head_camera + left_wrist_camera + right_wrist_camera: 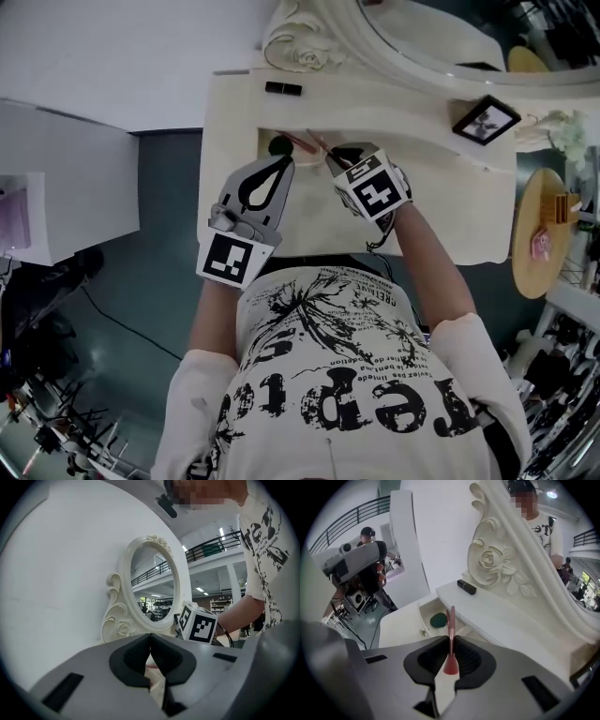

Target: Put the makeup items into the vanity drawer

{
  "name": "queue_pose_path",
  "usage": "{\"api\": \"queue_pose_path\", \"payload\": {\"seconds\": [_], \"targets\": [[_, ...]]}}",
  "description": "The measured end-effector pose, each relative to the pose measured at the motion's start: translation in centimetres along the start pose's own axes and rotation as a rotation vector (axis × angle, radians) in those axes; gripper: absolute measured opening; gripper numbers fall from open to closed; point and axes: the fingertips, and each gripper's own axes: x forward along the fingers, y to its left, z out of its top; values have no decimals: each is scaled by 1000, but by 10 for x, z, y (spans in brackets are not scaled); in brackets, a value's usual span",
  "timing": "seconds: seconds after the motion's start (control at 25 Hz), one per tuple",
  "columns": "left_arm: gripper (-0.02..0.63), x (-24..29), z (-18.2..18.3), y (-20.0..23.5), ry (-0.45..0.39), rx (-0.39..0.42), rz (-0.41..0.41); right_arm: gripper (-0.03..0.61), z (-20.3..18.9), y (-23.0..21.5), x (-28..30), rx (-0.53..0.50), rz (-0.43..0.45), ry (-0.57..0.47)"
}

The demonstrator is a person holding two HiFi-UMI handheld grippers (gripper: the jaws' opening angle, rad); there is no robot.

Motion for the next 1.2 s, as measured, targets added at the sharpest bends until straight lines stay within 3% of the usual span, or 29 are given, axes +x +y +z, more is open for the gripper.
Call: {"api": "queue_pose_path", "payload": {"seconds": [0.28, 0.6, 0.76, 0.84, 0.88, 1.08, 1.2], "targets": [[14, -32, -3, 38, 12, -14, 143, 61, 28, 29, 38, -142, 64, 29], [14, -58, -8, 70, 10, -41, 258, 61, 50, 47, 66, -227, 102, 52], [14, -60, -12, 76, 13, -49, 279, 76, 52, 45, 74, -189, 102, 42], [14, -57, -14, 77, 11, -52, 284, 183, 53, 42, 75, -162, 115, 28], [14, -56, -14, 77, 10, -50, 283, 197, 54, 42, 74, -153, 124, 21], [14, -54, -7, 76, 1, -44, 258, 201, 66, 45, 56, -105, 143, -32], [14, -48, -2, 72, -3, -32, 236, 199, 79, 42, 37, -55, 160, -139]]}}
